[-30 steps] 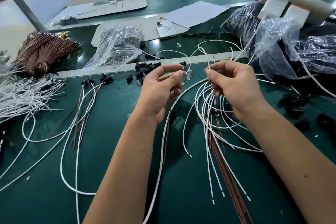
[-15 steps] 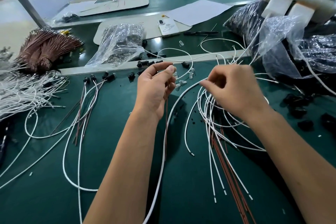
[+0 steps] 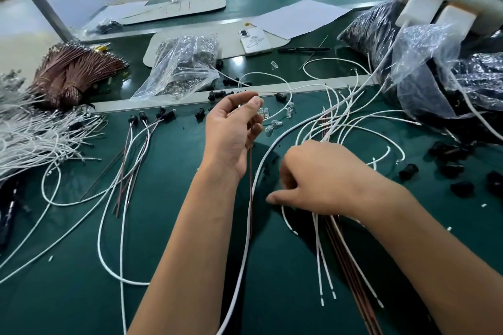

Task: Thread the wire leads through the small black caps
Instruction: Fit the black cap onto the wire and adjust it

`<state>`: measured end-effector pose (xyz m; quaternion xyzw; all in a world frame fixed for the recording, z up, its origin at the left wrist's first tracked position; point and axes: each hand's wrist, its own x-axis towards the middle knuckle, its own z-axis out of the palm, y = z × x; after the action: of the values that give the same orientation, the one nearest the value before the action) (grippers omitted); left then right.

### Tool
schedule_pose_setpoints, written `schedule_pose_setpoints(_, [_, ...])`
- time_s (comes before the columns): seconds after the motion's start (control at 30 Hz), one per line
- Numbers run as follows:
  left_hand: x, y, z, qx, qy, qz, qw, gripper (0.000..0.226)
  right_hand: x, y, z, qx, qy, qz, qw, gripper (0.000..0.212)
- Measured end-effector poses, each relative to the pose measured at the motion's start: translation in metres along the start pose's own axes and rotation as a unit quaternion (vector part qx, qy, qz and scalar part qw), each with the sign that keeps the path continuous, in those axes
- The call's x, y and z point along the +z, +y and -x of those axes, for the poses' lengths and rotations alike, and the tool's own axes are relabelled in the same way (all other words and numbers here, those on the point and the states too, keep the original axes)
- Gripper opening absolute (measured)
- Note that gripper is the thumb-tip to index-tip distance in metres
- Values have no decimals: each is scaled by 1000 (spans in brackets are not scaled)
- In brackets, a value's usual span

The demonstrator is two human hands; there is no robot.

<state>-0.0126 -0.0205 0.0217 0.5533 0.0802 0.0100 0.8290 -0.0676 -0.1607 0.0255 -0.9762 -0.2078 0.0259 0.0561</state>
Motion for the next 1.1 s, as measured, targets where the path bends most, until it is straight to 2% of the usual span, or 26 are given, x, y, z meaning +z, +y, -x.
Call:
schedule_pose_setpoints(0.13, [-1,0,-1,-6,-5,5,1000,9,-10,15,4,90,-15,-6,996,35])
schedule_pose_setpoints(0.27, [-1,-2,-2,-10,-9,1,1000,9,-11,12,7,137,-14,14,990,37])
schedule_pose_setpoints(0.43, [-2,-2,-3,-20,-16,20,999,13,-19,22,12,198,-20,41,979,31])
schedule_pose_setpoints(0.53, [-1,-2,-4,-25,-21,34,999,15,-19,33,12,205,-23,31,978,34])
schedule_pose_setpoints(0.6, [-1,-3,-4,-26,-30,38,998,17,-17,37,9,194,-27,-25,980,37])
schedule_pose_setpoints(0.67, [0,-4,-4,-23,-43,34,998,17,-17,41,6,177,-4,-182,967,31])
schedule_pose_setpoints(0.7, [0,-5,-3,-20,-49,29,998,17,-18,43,4,167,9,-311,936,28])
schedule_pose_setpoints(0.73, [0,-6,-4,-16,-54,24,998,17,-21,45,3,145,16,-460,876,26])
schedule_pose_setpoints(0.8, [-1,-6,-3,-7,-68,14,998,17,-26,47,5,55,2,-694,718,22])
schedule_pose_setpoints(0.87, [0,-5,-2,-7,-79,12,997,18,-28,49,8,-65,-13,-799,598,15])
schedule_pose_setpoints(0.93, [1,-5,0,-14,-89,11,996,23,-25,53,8,-162,-26,-847,505,4])
schedule_pose_setpoints(0.97, [1,-4,1,-19,-94,8,995,28,-24,55,8,-196,-29,-860,471,15])
schedule_pose_setpoints(1.0, [1,-4,2,-25,-99,4,995,32,-23,58,9,-225,-30,-862,453,29])
schedule_pose_setpoints(1.03, [1,-4,3,-29,-105,-2,994,35,-22,58,9,-240,-25,-857,456,41])
schedule_pose_setpoints(1.1, [1,-3,3,-36,-121,-7,992,36,-21,58,9,-235,20,-829,508,48])
